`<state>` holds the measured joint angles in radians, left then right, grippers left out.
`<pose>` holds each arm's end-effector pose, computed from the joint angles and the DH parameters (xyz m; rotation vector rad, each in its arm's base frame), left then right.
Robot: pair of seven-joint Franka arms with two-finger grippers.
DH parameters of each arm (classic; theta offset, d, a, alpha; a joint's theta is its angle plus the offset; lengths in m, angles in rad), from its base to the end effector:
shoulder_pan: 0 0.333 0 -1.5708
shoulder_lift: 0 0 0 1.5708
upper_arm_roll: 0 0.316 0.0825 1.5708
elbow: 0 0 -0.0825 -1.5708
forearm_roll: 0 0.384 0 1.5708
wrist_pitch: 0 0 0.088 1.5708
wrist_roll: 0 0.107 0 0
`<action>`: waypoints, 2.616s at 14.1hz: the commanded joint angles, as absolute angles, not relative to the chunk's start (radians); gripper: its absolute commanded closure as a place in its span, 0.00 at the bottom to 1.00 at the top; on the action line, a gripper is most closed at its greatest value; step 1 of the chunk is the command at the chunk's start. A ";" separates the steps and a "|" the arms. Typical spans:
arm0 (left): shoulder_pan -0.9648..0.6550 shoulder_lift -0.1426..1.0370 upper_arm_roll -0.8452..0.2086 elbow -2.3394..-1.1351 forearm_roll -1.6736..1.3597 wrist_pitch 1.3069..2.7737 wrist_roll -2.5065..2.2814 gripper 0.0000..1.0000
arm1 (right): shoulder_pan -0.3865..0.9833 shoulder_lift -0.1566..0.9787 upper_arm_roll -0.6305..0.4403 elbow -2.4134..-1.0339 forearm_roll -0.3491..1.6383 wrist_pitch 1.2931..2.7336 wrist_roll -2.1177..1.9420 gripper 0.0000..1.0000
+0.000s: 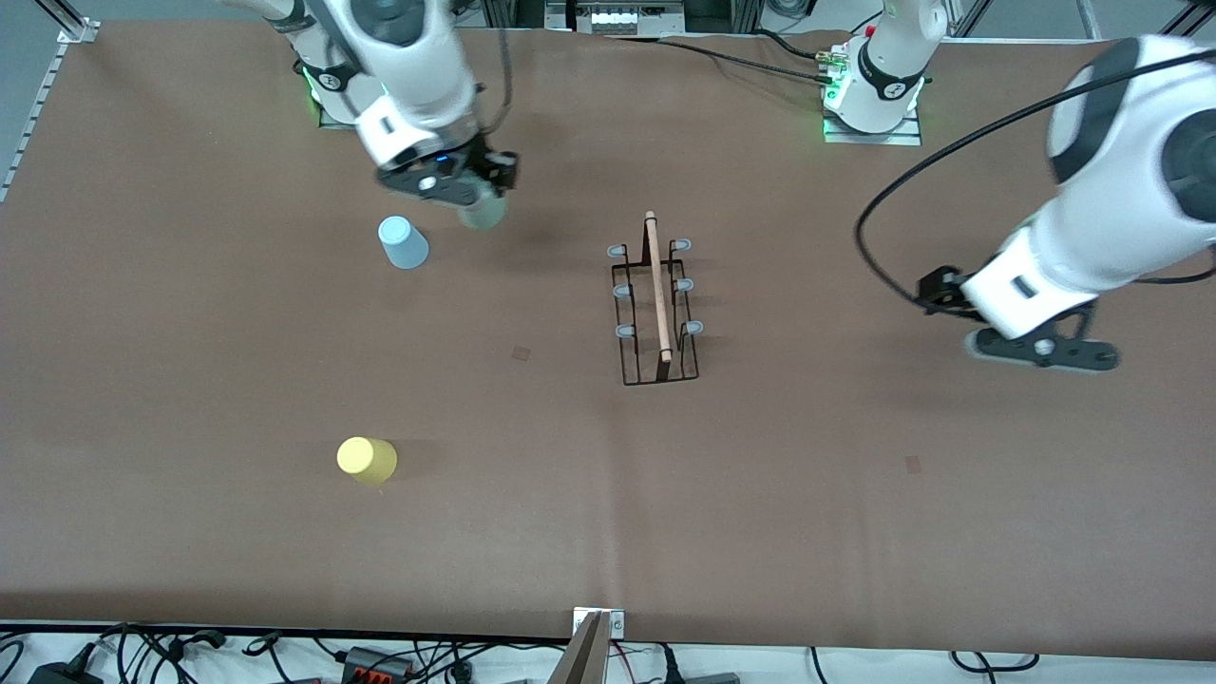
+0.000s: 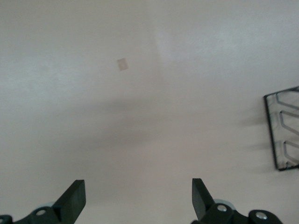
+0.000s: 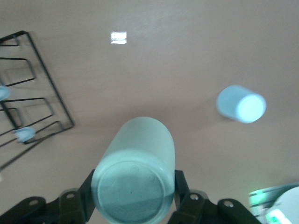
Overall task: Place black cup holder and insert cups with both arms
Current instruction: 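Release the holder with the left gripper while the right gripper brings the cup over, then lower the pale green cup onto a holder peg and open the right gripper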
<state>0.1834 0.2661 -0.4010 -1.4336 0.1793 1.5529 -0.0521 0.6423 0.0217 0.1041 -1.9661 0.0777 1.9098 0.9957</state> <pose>0.6169 -0.0864 0.5412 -3.0340 0.2546 0.1749 0.4026 0.3796 0.4538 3.0954 -0.4330 -0.1676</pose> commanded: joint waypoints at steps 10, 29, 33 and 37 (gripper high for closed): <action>0.155 0.195 -0.266 -1.453 0.031 1.512 0.009 0.00 | 0.838 0.307 0.089 -1.724 -0.011 2.086 1.299 0.91; -0.018 0.044 -0.029 -1.588 -0.021 1.617 0.012 0.00 | 0.848 0.417 0.084 -1.718 -0.063 2.227 1.289 0.00; -0.018 0.044 -0.031 -1.588 -0.021 1.614 0.012 0.00 | 0.841 0.353 0.036 -1.710 -0.087 2.145 1.240 0.00; -0.018 0.043 -0.035 -1.588 -0.021 1.601 0.002 0.00 | 0.761 0.285 -0.032 -1.710 -0.094 1.963 0.963 0.00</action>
<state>-0.0223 0.0554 -0.0315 -1.5799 -0.0107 1.6084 -0.0057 0.8145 0.3212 -0.0154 -1.7028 -0.0850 2.0444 1.0928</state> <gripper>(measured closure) 0.000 0.000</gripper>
